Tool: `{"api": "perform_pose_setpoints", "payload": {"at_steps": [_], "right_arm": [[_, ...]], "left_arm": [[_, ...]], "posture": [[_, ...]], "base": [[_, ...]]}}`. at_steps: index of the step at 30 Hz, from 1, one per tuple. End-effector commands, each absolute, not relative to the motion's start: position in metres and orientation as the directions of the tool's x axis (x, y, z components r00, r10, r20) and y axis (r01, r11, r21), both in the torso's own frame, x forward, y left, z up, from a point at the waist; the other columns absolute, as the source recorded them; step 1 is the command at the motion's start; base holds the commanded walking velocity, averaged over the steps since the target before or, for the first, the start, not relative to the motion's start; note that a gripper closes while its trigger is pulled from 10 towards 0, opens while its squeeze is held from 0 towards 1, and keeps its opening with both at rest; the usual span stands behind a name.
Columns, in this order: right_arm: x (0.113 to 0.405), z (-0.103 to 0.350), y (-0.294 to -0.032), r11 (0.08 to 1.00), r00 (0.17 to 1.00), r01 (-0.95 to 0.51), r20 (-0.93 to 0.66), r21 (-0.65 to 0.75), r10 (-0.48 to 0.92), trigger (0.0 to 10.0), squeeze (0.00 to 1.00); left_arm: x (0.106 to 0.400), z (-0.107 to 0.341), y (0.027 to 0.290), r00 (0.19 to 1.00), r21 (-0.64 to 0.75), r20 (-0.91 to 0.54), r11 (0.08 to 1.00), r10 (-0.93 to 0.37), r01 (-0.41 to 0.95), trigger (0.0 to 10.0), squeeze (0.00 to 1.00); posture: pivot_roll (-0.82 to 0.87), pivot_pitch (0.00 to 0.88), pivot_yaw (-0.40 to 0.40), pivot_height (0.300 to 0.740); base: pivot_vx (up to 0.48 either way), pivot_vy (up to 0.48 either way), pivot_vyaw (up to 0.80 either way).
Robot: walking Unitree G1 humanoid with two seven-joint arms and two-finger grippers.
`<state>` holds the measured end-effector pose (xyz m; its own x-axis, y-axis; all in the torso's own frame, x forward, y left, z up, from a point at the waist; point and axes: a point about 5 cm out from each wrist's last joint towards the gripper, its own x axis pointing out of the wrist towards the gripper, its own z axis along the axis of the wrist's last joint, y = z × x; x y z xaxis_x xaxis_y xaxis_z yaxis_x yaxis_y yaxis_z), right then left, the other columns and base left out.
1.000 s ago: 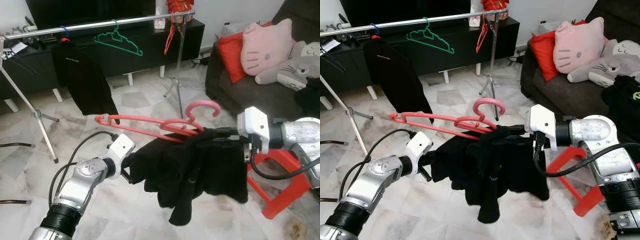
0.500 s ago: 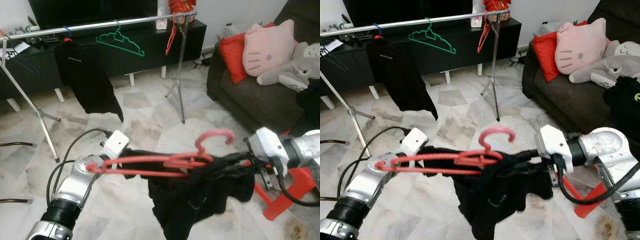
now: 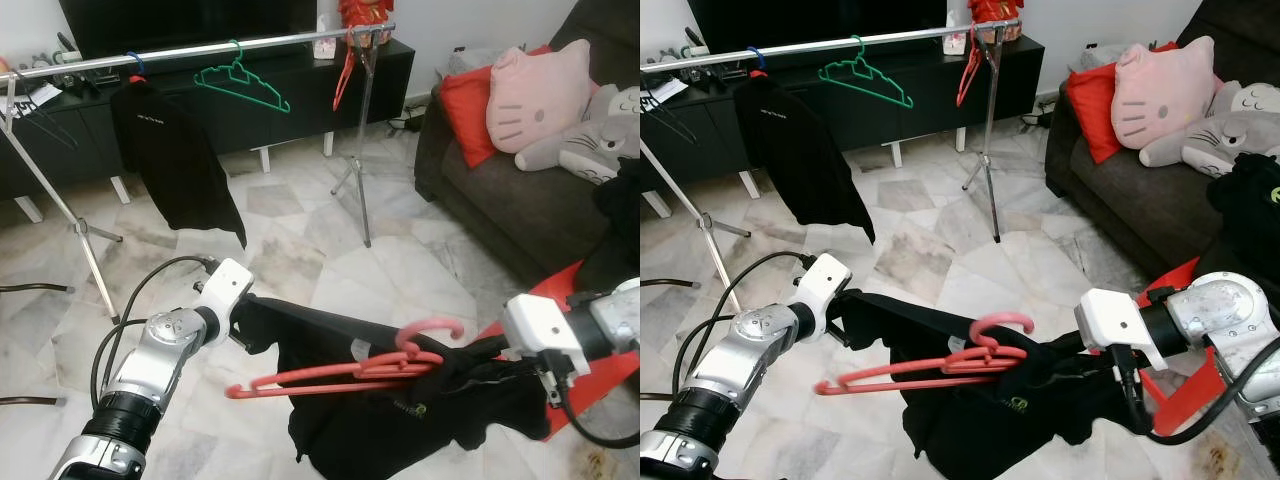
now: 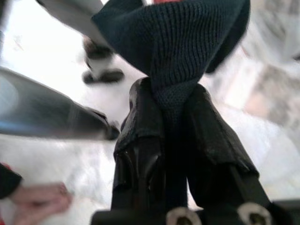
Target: Hang hanger
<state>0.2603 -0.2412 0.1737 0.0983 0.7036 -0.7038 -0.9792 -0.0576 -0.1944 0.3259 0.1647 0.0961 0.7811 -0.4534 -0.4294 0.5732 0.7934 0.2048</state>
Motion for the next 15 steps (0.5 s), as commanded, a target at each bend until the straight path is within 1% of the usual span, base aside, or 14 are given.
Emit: {"api": "perform_pose_setpoints", "payload": {"at_steps": [1,2,3,8,9,10,12,14,15], "right_arm": [[0.264,0.183,-0.251,-0.044,0.158,-0.968,-0.739,-0.246,0.655,0.0,0.00],[0.268,0.185,-0.251,-0.030,0.194,-0.959,-0.734,-0.280,0.651,0.0,0.00],[0.270,0.185,-0.252,-0.021,0.213,-0.956,-0.737,-0.294,0.641,0.0,0.00],[0.275,0.182,-0.259,0.006,0.271,-0.942,-0.753,-0.335,0.600,0.0,0.00],[0.278,0.182,-0.260,0.032,0.310,-0.931,-0.737,-0.365,0.601,0.0,0.00],[0.280,0.182,-0.260,0.045,0.327,-0.925,-0.730,-0.377,0.600,0.0,0.00],[0.282,0.181,-0.261,0.052,0.352,-0.916,-0.735,-0.398,0.579,0.0,0.00],[0.283,0.180,-0.261,0.054,0.361,-0.912,-0.736,-0.406,0.573,0.0,0.00],[0.286,0.179,-0.260,0.075,0.382,-0.904,-0.718,-0.420,0.581,0.0,0.00]], "left_arm": [[0.330,0.101,0.195,0.835,0.249,-0.438,0.848,-0.332,0.468,10.0,0.00],[0.330,0.100,0.195,0.835,0.249,-0.440,0.848,-0.332,0.468,10.0,0.00],[0.330,0.100,0.195,0.833,0.251,-0.442,0.846,-0.332,0.471,10.0,0.00],[0.330,0.098,0.195,0.830,0.255,-0.450,0.844,-0.329,0.472,10.0,0.00],[0.330,0.098,0.195,0.829,0.253,-0.451,0.843,-0.330,0.474,10.0,0.00],[0.330,0.097,0.195,0.827,0.255,-0.455,0.841,-0.330,0.477,10.0,0.00],[0.329,0.095,0.196,0.819,0.265,-0.471,0.833,-0.328,0.486,10.0,0.00],[0.328,0.094,0.197,0.816,0.268,-0.476,0.830,-0.327,0.489,10.0,0.00],[0.328,0.093,0.197,0.813,0.269,-0.481,0.827,-0.329,0.494,10.0,0.00]], "posture": [[-0.15,0.069,-0.017,0.740],[-0.15,0.070,-0.017,0.740],[-0.15,0.070,-0.017,0.740],[-0.15,0.070,-0.017,0.740],[-0.15,0.072,-0.017,0.740],[-0.15,0.072,-0.017,0.740],[-0.15,0.071,-0.017,0.740],[-0.15,0.071,-0.016,0.740],[-0.15,0.071,-0.016,0.740]], "base": [[0.000,0.000,0.00],[0.000,0.000,0.00],[0.000,0.000,0.00],[0.000,0.000,0.00],[0.000,0.000,0.00],[0.000,0.000,0.00],[0.000,0.000,0.00],[0.000,0.000,0.00],[0.000,0.000,0.00]]}}
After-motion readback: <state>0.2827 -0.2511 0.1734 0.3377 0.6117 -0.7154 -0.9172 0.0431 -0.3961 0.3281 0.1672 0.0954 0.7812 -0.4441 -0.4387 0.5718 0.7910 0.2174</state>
